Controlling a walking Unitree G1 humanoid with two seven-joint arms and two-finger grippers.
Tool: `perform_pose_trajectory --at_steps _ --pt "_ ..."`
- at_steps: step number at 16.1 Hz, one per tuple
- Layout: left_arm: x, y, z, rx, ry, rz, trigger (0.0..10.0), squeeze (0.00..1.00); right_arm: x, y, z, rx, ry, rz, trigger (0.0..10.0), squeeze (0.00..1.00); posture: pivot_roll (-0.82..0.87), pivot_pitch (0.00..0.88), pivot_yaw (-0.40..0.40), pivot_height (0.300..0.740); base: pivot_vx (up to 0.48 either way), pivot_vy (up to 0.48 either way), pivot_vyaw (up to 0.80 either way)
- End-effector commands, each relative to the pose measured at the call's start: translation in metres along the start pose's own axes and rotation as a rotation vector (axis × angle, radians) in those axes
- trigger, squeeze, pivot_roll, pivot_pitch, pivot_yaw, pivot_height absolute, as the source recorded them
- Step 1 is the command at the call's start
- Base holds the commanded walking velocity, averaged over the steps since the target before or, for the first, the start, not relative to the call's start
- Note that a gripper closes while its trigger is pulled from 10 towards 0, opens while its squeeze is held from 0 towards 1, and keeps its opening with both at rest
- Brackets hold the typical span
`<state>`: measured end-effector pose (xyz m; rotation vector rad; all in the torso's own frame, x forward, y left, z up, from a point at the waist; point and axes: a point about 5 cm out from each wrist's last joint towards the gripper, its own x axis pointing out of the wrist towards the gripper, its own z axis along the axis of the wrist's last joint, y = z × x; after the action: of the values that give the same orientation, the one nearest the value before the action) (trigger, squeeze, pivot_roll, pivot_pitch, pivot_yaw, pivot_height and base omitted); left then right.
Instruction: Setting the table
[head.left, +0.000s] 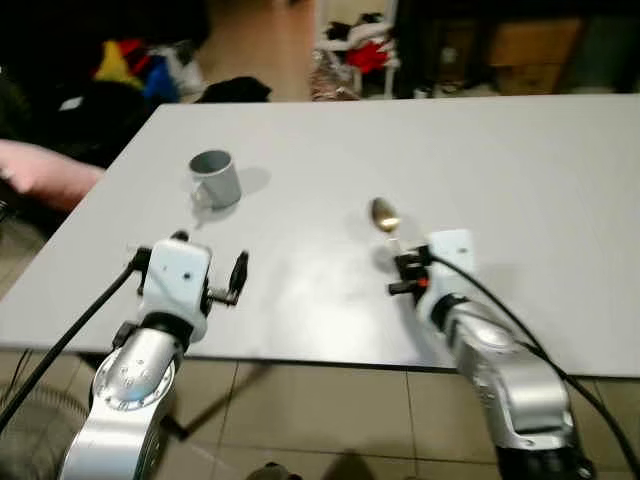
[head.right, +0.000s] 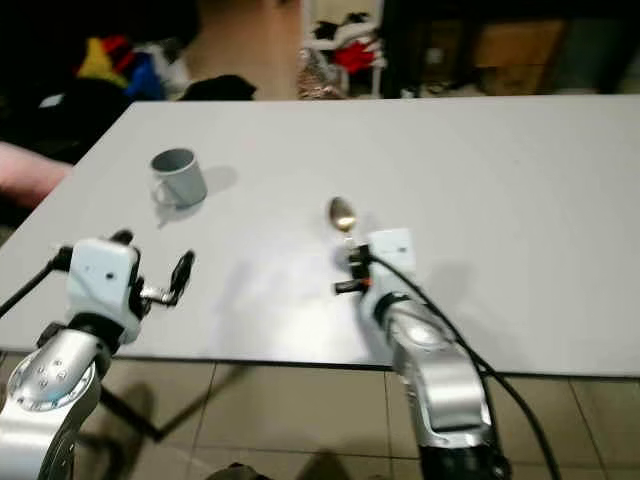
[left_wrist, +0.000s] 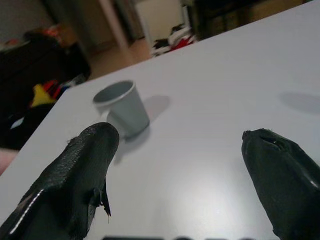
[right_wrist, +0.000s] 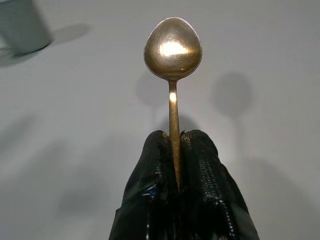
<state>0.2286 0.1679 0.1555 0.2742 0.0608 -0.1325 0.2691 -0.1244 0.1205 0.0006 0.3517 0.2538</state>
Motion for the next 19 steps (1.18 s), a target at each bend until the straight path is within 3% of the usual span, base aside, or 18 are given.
perform_pose_trajectory --at_steps 1,8,12,14,16,19 --pt "0.002 0.005 -0.003 0.006 0.019 0.018 10.0 0.0 0.0 0.009 0.006 0.009 -0.04 0.038 10.0 0.0 -0.09 0.055 0.102 0.74 0.0 0.439 -0.78" --pt "0.0 0.005 -0.004 -0.003 0.022 0.038 10.0 0.0 0.008 0.013 0.016 -0.011 -0.07 0.087 10.0 0.0 -0.07 0.029 0.078 0.74 0.0 0.416 -0.71" --pt "-0.012 -0.004 -0.006 -0.028 0.03 0.051 10.0 0.0 0.013 0.02 0.02 -0.043 -0.057 0.214 10.0 0.0 -0.06 0.02 0.054 0.74 0.0 0.068 0.0" --pt "-0.019 -0.008 -0.007 -0.038 0.047 0.03 10.0 0.0 0.015 0.027 0.018 -0.053 -0.001 0.303 10.0 0.0 -0.05 0.022 0.044 0.74 0.0 0.0 0.0" --pt "-0.023 -0.014 -0.006 -0.058 0.041 -0.073 10.0 0.0 0.028 0.03 0.009 -0.081 0.064 0.251 10.0 0.0 -0.05 0.028 0.042 0.74 0.0 0.0 0.0" --pt "-0.023 -0.016 -0.007 -0.037 0.053 -0.127 10.0 0.0 0.038 0.027 0.007 -0.083 0.092 0.16 10.0 0.0 -0.05 0.038 0.045 0.74 0.0 0.0 0.0"
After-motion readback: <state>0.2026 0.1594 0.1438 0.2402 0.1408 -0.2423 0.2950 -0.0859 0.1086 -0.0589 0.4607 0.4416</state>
